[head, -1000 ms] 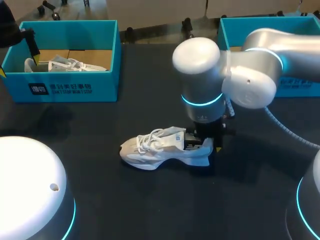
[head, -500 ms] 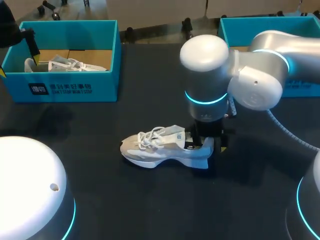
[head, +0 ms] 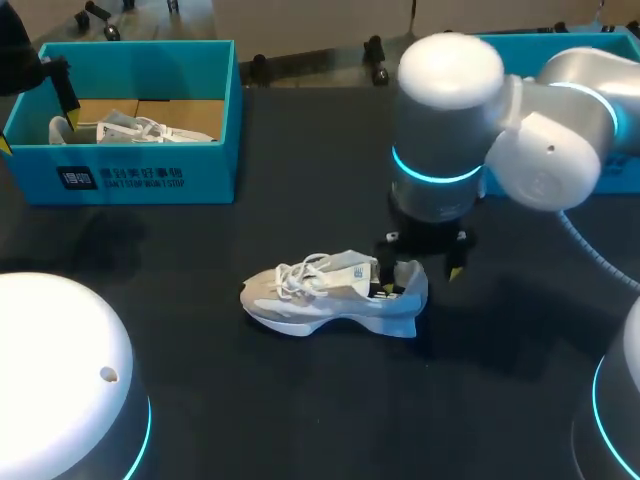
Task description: Take the shoe out of the shoebox, open the shoe tongue, remove and reinsert the insole, then place the shoe into the shoebox
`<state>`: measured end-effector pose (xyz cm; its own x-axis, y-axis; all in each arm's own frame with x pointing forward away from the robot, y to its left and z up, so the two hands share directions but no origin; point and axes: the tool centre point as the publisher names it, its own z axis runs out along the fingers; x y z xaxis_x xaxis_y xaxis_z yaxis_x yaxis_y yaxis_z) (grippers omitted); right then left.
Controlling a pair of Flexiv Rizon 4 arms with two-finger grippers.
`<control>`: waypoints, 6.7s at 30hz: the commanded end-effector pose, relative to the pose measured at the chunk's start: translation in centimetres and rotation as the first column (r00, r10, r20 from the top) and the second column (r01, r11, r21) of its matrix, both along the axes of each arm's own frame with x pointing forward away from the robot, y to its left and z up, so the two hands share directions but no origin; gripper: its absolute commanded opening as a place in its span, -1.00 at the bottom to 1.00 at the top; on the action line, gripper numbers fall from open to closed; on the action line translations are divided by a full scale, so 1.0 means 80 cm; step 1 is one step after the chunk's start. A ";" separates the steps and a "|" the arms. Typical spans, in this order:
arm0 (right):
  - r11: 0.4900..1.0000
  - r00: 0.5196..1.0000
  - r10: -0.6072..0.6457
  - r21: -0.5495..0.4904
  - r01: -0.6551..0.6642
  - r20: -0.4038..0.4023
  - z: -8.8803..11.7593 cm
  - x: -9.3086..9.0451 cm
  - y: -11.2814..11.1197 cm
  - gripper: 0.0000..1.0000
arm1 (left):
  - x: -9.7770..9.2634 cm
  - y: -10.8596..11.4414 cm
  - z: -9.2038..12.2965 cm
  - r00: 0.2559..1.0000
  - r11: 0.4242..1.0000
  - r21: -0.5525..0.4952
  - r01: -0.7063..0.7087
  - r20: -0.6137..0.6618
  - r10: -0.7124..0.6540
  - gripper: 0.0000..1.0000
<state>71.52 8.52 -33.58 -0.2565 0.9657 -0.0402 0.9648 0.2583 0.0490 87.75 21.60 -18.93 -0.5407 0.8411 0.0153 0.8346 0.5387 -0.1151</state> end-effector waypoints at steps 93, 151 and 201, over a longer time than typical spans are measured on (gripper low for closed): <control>0.321 0.326 0.753 0.113 -0.940 0.572 -0.010 -0.009 -0.102 1.00 | 0.000 0.000 0.000 1.000 1.000 0.002 0.000 -0.001 0.000 1.00; 0.231 0.190 0.610 0.056 -0.971 0.769 -0.070 0.012 -0.129 1.00 | 0.000 0.000 0.000 1.000 1.000 0.002 0.000 -0.001 0.000 1.00; 0.382 0.325 0.534 0.120 -0.916 0.781 -0.070 0.038 -0.054 1.00 | 0.000 0.000 0.000 1.000 1.000 0.002 0.000 -0.001 0.000 1.00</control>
